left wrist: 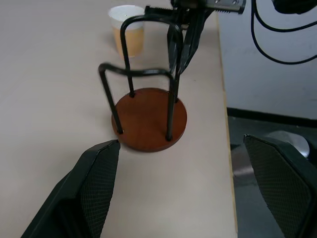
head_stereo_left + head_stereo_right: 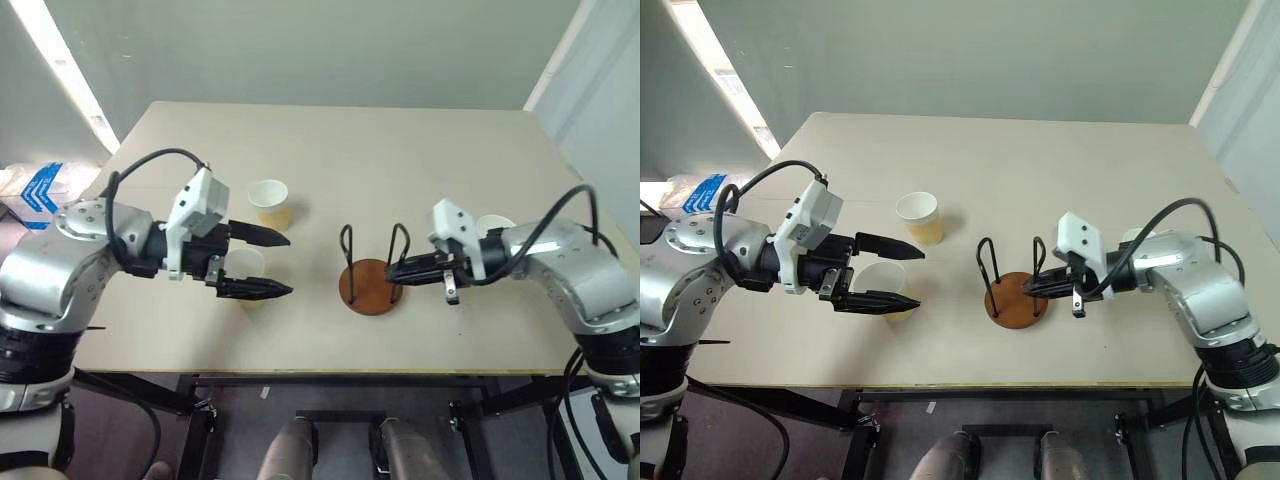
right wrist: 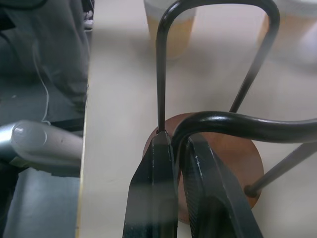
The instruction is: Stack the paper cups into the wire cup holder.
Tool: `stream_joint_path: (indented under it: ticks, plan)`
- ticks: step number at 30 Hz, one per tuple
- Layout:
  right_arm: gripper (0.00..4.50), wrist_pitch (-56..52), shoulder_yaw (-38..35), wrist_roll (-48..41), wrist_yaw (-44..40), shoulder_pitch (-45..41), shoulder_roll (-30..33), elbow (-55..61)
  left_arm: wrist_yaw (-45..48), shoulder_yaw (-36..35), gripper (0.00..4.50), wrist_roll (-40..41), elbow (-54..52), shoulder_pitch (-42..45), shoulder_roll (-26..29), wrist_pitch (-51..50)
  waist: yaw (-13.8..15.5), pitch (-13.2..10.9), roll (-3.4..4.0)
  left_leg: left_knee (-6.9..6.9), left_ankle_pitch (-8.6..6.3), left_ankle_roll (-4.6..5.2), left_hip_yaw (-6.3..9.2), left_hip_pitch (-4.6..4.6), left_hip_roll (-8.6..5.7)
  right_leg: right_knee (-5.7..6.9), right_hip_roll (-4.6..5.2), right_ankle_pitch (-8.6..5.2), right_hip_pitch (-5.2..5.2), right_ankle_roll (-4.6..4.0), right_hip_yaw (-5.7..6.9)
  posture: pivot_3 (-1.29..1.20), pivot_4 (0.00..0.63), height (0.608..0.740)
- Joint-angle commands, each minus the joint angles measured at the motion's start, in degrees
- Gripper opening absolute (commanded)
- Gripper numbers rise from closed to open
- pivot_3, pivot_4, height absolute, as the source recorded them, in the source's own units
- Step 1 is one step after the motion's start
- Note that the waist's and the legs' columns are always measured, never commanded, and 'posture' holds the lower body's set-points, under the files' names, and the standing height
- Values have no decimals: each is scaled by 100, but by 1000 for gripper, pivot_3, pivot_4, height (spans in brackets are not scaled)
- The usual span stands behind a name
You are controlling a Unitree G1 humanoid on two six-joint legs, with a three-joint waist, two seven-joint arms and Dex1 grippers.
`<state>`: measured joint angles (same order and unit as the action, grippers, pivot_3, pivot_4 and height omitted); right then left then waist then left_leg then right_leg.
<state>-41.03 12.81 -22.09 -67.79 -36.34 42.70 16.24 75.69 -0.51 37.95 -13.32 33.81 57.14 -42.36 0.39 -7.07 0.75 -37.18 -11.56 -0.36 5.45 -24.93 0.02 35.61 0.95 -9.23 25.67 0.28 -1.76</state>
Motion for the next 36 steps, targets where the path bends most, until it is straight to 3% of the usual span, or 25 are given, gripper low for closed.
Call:
stream_joint_path:
  ticks: [1,8,11,20,27,33,36]
  plan:
    - [44,327,153,185,148,-149,-200,-57,17,-46,4389,-76,1,209,34,115,-3,1,-2,0,2,0,0,0,0,3,0,0,0,0,0,0,150,740]
    - [44,883,520,683,108,-142,-340,-702,-78,-109,4389,-117,-80,115,53,70,4,2,-3,2,-4,-3,1,-5,0,10,1,-5,11,5,2,0,150,740]
    - [848,1069,575,831,-7,-94,-243,-907,-125,-148,4389,-103,-128,54,75,56,4,3,-5,3,-14,-3,1,-5,1,10,1,-7,11,4,4,0,150,740]
    - [3956,1078,305,972,-46,185,235,-870,-153,-253,4389,-138,-361,-288,155,265,11,3,-5,7,-17,-5,1,-5,2,10,1,-9,12,2,5,0,150,740]
    - [3956,381,-401,536,136,585,699,-272,-13,-303,4389,-958,-700,-970,743,1319,8,3,-5,7,-22,-9,1,-7,2,6,1,-20,12,5,3,0,150,740]
    - [3956,-576,-1826,-1068,210,606,457,263,-342,-101,4389,-1929,-537,-1117,980,2058,2,3,-6,8,-24,-11,1,-5,0,18,-2,-38,14,4,-4,0,150,740]
    - [3956,-929,-2199,-1600,458,575,310,408,-396,-32,4389,-2205,-464,-1172,1025,2154,8,6,-11,8,-27,-14,1,-6,-1,20,-2,-50,14,-3,-4,0,150,740]
